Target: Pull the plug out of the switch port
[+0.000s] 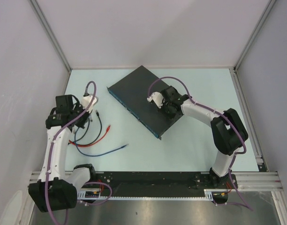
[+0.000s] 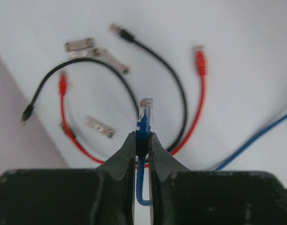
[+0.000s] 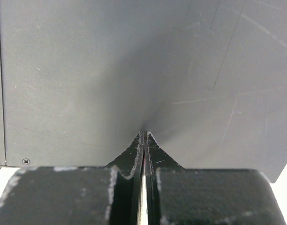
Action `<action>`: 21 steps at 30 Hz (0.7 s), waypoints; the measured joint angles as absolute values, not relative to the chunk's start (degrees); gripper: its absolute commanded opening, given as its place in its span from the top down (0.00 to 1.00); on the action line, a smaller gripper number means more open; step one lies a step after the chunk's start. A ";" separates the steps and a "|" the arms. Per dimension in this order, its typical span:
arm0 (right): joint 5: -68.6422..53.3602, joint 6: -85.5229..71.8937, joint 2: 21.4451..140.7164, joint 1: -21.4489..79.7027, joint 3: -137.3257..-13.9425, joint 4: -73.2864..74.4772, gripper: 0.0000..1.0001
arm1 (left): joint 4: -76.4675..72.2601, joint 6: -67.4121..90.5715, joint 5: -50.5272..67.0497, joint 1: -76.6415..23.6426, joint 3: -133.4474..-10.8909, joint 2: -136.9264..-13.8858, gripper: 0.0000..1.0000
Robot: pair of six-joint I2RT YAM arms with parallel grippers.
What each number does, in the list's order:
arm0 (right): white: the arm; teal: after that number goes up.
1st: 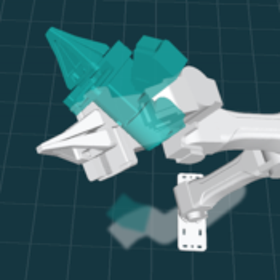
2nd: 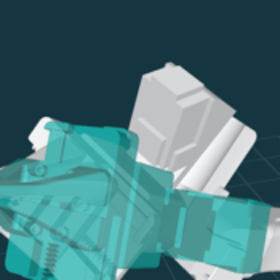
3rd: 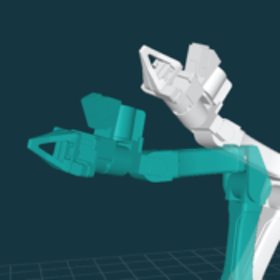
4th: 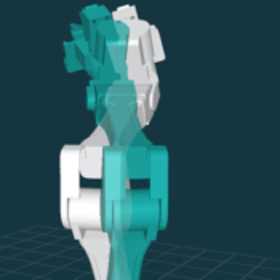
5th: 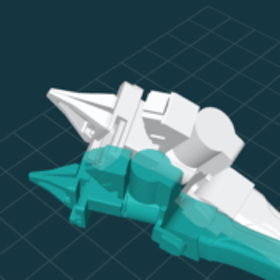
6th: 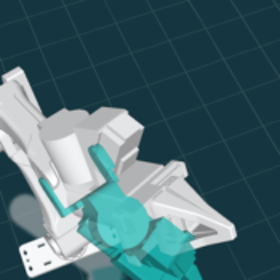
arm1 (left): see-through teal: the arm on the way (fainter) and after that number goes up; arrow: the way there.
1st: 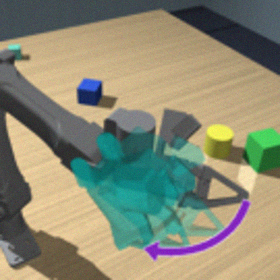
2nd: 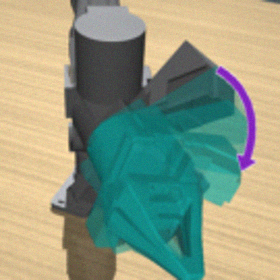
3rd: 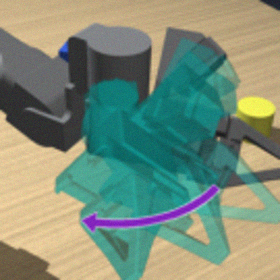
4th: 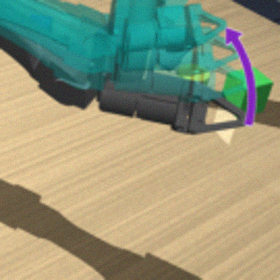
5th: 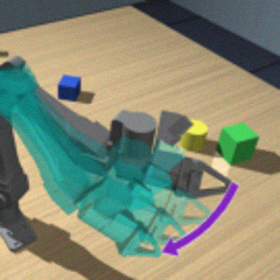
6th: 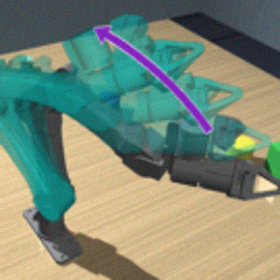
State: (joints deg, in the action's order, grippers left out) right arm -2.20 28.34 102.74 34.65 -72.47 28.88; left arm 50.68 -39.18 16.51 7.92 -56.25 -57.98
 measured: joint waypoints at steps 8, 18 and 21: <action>-1.76 28.80 102.78 35.57 -72.47 28.82 1.00 | 38.96 -41.25 -1.74 8.71 -52.01 -58.63 0.99; -1.83 28.80 102.76 35.57 -72.47 28.84 1.00 | 23.46 -43.55 -11.66 8.49 -51.16 -69.14 0.67; -1.83 28.80 102.76 35.59 -72.47 28.84 1.00 | 21.26 -43.53 -14.22 7.60 -53.28 -74.46 0.30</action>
